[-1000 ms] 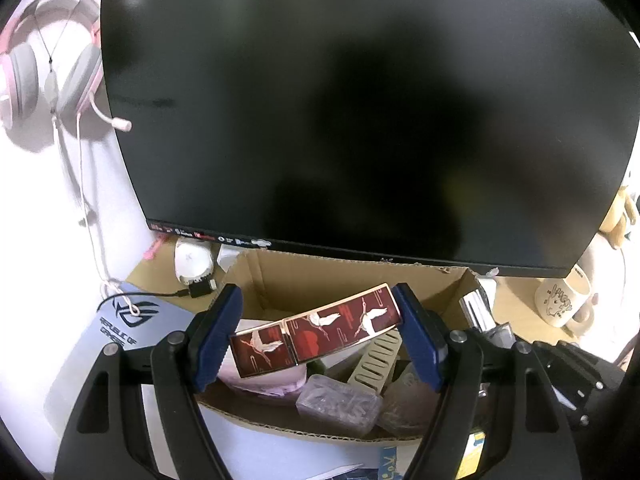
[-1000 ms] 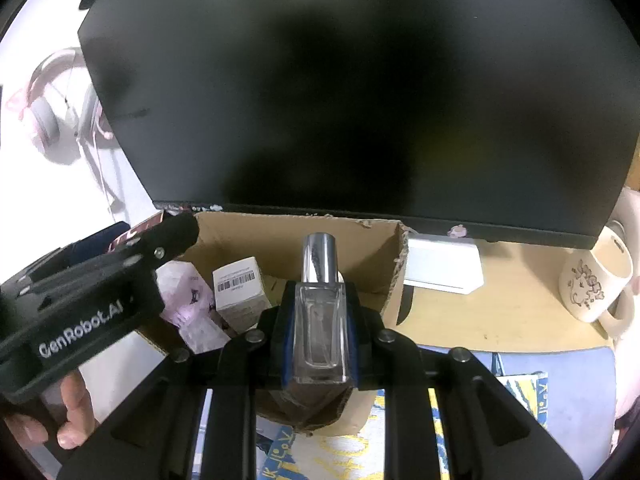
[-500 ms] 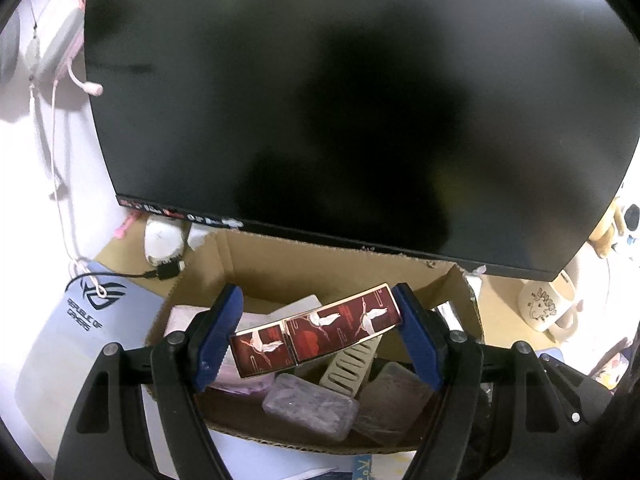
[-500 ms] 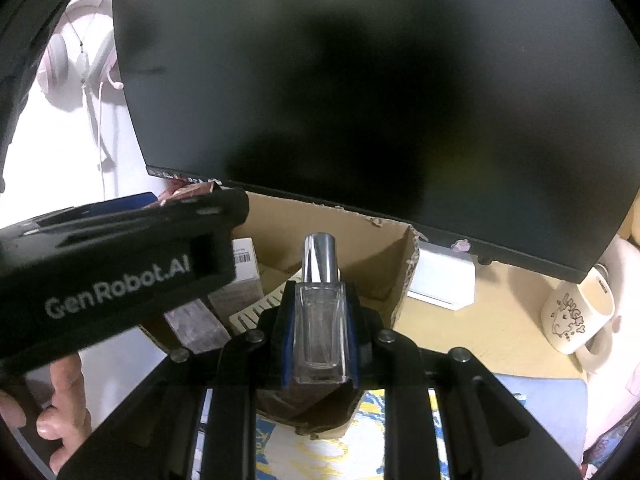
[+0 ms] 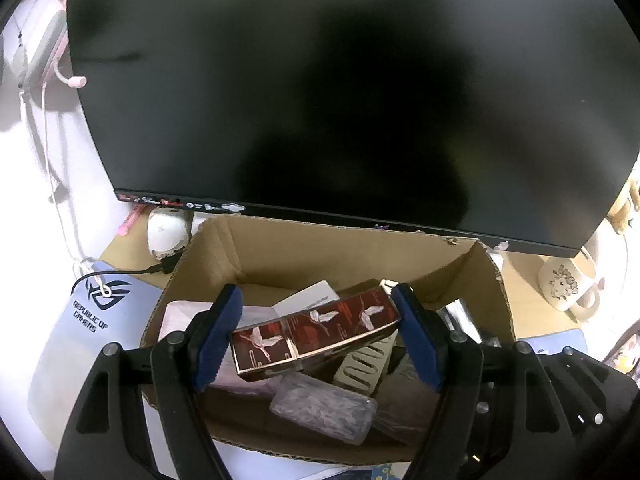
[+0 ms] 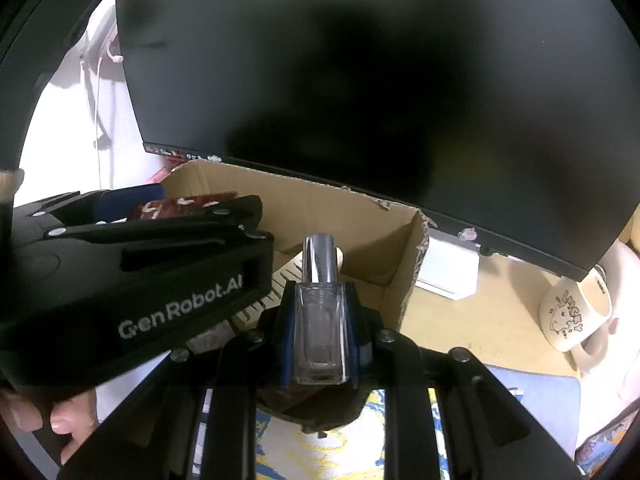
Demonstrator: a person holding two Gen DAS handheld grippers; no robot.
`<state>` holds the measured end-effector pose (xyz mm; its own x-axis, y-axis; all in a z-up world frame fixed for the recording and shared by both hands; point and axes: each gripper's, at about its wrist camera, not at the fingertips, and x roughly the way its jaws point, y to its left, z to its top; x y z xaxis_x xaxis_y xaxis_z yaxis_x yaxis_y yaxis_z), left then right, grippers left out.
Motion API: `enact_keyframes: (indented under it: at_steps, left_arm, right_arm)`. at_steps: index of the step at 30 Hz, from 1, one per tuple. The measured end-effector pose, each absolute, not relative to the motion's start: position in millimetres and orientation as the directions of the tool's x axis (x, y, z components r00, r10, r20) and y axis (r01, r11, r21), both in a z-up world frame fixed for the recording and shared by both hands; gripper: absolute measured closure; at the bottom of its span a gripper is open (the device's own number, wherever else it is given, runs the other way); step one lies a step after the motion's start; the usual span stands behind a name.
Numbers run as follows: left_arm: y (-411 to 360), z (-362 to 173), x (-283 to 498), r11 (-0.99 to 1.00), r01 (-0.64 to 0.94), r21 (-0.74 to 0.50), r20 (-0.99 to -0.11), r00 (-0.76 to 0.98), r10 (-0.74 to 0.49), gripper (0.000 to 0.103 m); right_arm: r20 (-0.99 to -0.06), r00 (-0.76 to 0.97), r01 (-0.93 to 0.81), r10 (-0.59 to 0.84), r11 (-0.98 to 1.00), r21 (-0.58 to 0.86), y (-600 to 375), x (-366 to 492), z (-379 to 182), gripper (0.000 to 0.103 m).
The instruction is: Organize objects
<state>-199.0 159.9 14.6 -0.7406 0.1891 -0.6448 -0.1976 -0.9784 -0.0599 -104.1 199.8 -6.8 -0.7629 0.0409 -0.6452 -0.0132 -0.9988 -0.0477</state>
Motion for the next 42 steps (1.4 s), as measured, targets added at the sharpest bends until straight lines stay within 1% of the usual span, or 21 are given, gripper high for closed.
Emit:
enact_keyframes:
  at_steps: [3,4,5,6,7,8,10,11,12,13,14,16,18,21,24,27,31,33,34,37,42]
  left_arm:
    - [163.4,16.2,-196.7,-0.976,-0.214,-0.044,-0.641,-0.743,0.192,0.024]
    - [164.2,17.2,-195.1,-0.976,-0.216,-0.035,-0.638,-0.747,0.188,0.021]
    - [164.6,18.6,-193.7,-0.976,-0.217,-0.029,-0.633,-0.751,0.186,0.014]
    - [164.8,20.2,-191.5,-0.977,-0.212,-0.017,-0.624,-0.761,0.176,0.01]
    - [165.3,22.5,-188.6,-0.98,-0.198,0.006,-0.612,-0.776,0.153,0.009]
    - [165.8,24.6,-186.1,-0.982,-0.188,0.024,-0.603,-0.786,0.136,0.008]
    - [165.2,29.9,-180.7,-0.983,-0.177,0.055,-0.587,-0.802,0.112,0.005]
    - [164.3,32.1,-178.6,-0.983,-0.173,0.062,-0.582,-0.806,0.105,0.0]
    - [162.9,35.0,-175.7,-0.984,-0.166,0.068,-0.574,-0.813,0.097,0.0]
    - [161.2,38.0,-172.6,-0.984,-0.159,0.077,-0.566,-0.819,0.088,0.0]
    - [159.6,40.5,-170.1,-0.984,-0.155,0.086,-0.564,-0.822,0.08,0.0]
    - [154.3,46.3,-163.7,-0.985,-0.136,0.107,-0.555,-0.83,0.054,0.0]
    - [147.4,50.5,-159.6,-0.988,-0.109,0.112,-0.545,-0.838,0.031,0.0]
    - [134.3,55.6,-154.3,-0.993,-0.092,0.074,-0.542,-0.839,0.037,0.0]
    - [122.6,59.0,-147.0,-0.996,-0.087,0.032,-0.541,-0.839,0.055,0.0]
    - [116.6,64.1,-133.4,-0.995,-0.076,0.058,-0.512,-0.858,0.036,0.0]
    - [110.6,69.3,-113.2,-0.991,-0.093,0.097,-0.473,-0.88,0.036,0.0]
    - [107.2,69.4,-106.8,-0.991,-0.091,0.095,-0.472,-0.881,0.036,0.0]
    - [105.2,68.7,-104.6,-0.993,-0.077,0.093,-0.475,-0.88,0.024,0.0]
    - [96.6,67.1,-97.2,-0.996,-0.025,0.081,-0.473,-0.881,-0.016,0.0]
    - [84.5,65.1,-80.0,-0.996,-0.021,0.088,-0.453,-0.891,-0.021,0.0]
  right_arm:
    - [-0.638,-0.769,-0.016,0.039,-0.999,-0.042,201.2,-102.8,-5.5,0.08]
    - [-0.631,-0.774,-0.017,0.041,-0.999,-0.044,201.2,-101.5,-4.3,0.079]
    - [-0.626,-0.779,-0.013,0.035,-0.999,-0.04,201.1,-100.0,-2.7,0.077]
    - [-0.618,-0.786,-0.01,0.029,-0.999,-0.034,201.0,-97.8,-0.4,0.072]
    - [-0.607,-0.794,-0.008,0.025,-0.999,-0.031,200.6,-95.0,2.3,0.066]
    - [-0.598,-0.801,-0.006,0.022,-1.0,-0.03,200.0,-92.3,4.8,0.063]
    - [-0.592,-0.806,0.004,0.011,-1.0,-0.024,199.3,-88.0,8.4,0.047]
    - [-0.591,-0.806,0.008,0.006,-1.0,-0.021,199.1,-86.3,9.9,0.043]
    - [-0.59,-0.808,0.008,0.004,-1.0,-0.018,198.9,-83.9,11.7,0.034]
    - [-0.585,-0.811,0.007,0.004,-1.0,-0.017,199.0,-81.9,13.4,0.028]
    - [-0.578,-0.816,0.004,0.006,-1.0,-0.017,199.0,-79.3,15.4,0.026]
    - [-0.562,-0.827,-0.007,0.013,-1.0,-0.014,198.9,-74.4,19.4,0.014]
    - [-0.557,-0.83,-0.026,0.029,-1.0,-0.013,197.9,-73.1,21.8,0.008]
    - [-0.56,-0.825,-0.071,0.075,-0.997,-0.028,196.8,-72.0,22.6,0.008]
    - [-0.581,-0.811,-0.095,0.072,-0.995,0.009,199.2,-68.7,21.0,0.008]
    - [-0.593,-0.804,-0.112,0.05,-0.991,0.069,201.6,-60.7,21.1,0.008]
    - [-0.573,-0.819,-0.106,0.035,-0.99,0.091,197.2,-46.4,25.1,0.006]
    - [-0.561,-0.827,-0.098,0.034,-0.991,0.085,194.1,-38.9,27.3,0.001]
    - [-0.555,-0.831,-0.099,0.036,-0.991,0.085,193.2,-36.3,28.2,0.0]
    - [-0.555,-0.83,-0.127,0.05,-0.987,0.1,192.0,-30.1,27.5,0.0]
    - [-0.574,-0.817,-0.138,0.054,-0.985,0.104,191.3,-23.1,19.5,0.0]
